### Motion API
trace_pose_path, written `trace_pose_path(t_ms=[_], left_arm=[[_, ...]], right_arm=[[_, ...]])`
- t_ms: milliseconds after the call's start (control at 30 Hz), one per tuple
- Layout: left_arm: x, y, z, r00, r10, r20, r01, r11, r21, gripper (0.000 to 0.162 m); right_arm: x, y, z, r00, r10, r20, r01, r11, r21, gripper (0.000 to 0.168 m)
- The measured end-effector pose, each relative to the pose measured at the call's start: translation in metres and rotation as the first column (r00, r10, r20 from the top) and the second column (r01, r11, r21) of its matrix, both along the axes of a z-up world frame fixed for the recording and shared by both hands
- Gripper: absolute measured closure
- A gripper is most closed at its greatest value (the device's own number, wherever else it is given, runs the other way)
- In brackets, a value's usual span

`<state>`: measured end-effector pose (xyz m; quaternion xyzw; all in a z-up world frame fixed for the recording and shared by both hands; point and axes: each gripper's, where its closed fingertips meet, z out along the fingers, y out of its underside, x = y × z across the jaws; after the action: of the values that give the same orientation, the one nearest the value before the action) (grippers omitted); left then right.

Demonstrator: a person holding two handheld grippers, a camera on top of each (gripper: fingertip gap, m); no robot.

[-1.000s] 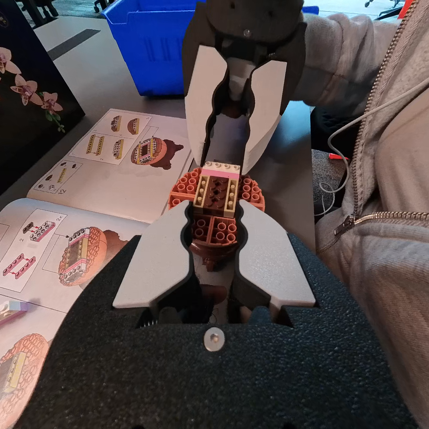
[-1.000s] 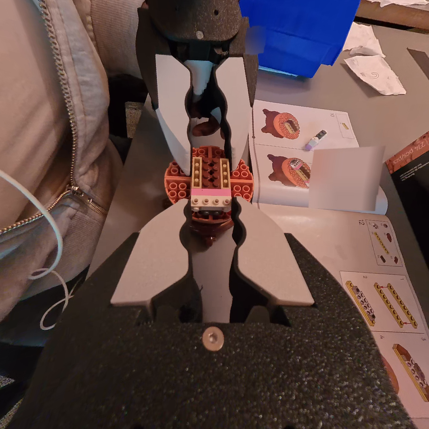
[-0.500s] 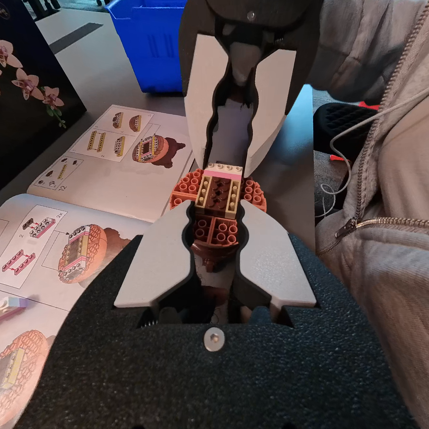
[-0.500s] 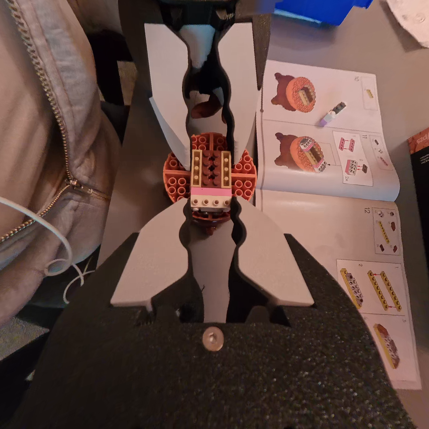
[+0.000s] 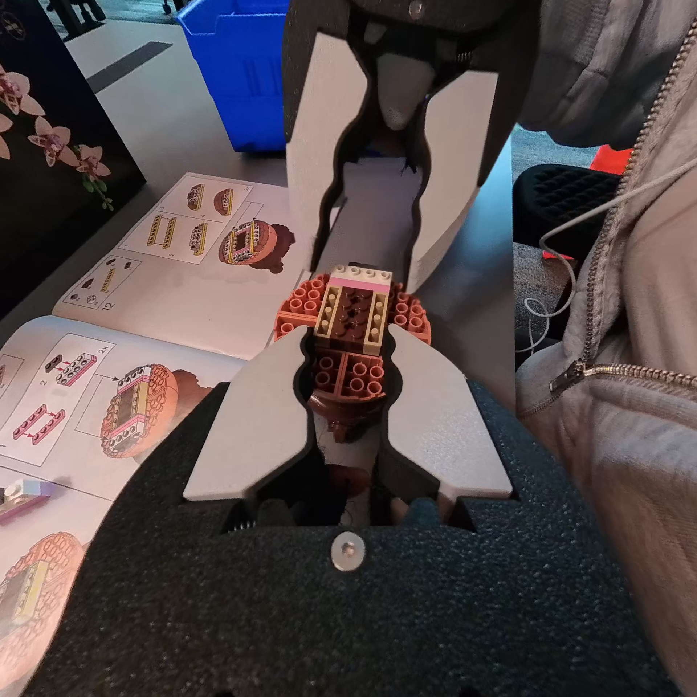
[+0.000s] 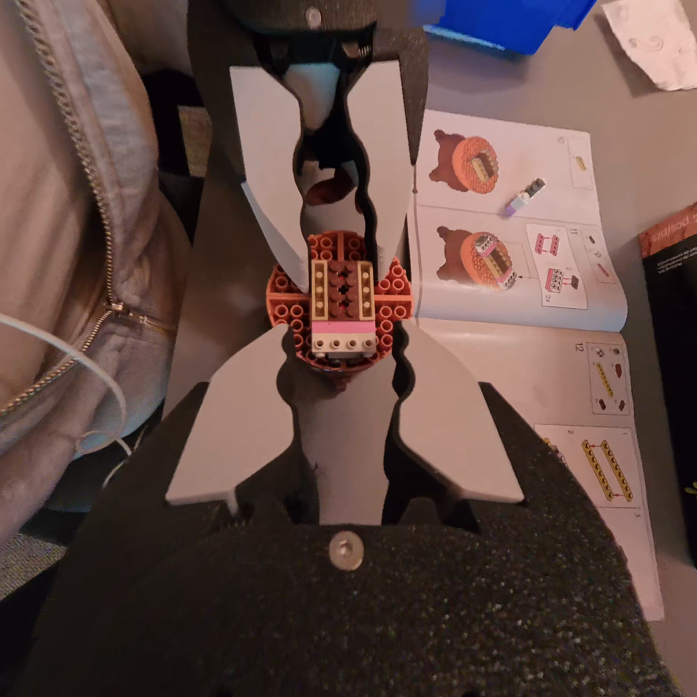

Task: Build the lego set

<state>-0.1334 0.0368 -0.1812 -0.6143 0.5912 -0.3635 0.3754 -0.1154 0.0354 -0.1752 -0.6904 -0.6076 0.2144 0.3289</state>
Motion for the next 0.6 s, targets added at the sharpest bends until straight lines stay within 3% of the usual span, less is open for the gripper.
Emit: trace_pose_path(t_ms=[67, 167, 433, 600], left_arm=[[0.000, 0.000, 0.000, 1.000, -0.001, 0.000, 0.001, 1.000, 0.004, 0.128], [0.000, 0.000, 0.000, 1.000, -0.001, 0.007, 0.001, 1.000, 0.003, 0.128], [0.000, 0.001, 0.000, 0.999, 0.010, 0.047, -0.010, 1.000, -0.004, 0.128], [0.000, 0.001, 0.000, 0.998, 0.005, 0.065, -0.004, 1.000, -0.014, 0.129]], right_arm=[[0.002, 0.001, 0.007, 1.000, -0.009, -0.029, 0.009, 1.000, -0.012, 0.120], [0.007, 0.006, 0.019, 0.998, -0.015, -0.058, 0.014, 1.000, -0.009, 0.163], [0.000, 0.001, -0.001, 0.998, -0.007, 0.057, 0.016, 0.989, -0.149, 0.168], [-0.003, 0.003, -0.002, 0.993, -0.007, 0.121, 0.024, 0.991, -0.133, 0.168]])
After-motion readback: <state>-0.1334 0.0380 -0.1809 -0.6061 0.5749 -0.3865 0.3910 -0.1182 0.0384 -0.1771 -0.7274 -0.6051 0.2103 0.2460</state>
